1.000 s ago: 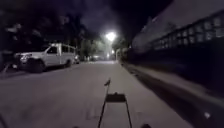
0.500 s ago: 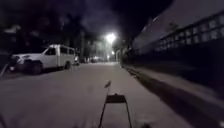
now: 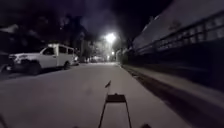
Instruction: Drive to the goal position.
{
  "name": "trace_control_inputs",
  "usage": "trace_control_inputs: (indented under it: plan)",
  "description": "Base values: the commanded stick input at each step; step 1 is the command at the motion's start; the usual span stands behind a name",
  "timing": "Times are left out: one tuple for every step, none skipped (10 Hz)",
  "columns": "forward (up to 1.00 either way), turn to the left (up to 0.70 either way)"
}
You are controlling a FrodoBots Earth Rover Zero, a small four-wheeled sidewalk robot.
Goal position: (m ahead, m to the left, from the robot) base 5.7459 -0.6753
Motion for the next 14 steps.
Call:
trace_control_inputs:
  plan:
    - [0.5,0.0]
    - [0.5,0.0]
    - [0.5,0.0]
    - [0.5,0.0]
    - [0.5,0.0]
    - [0.5,0.0]
    - [0.5,0.0]
    - [0.5,0.0]
    - [0.5,0.0]
    - [0.5,0.0]
    - [0.5,0.0]
    - [0.5,0.0]
    - [0.5,0.0]
    - [0.5,0.0]
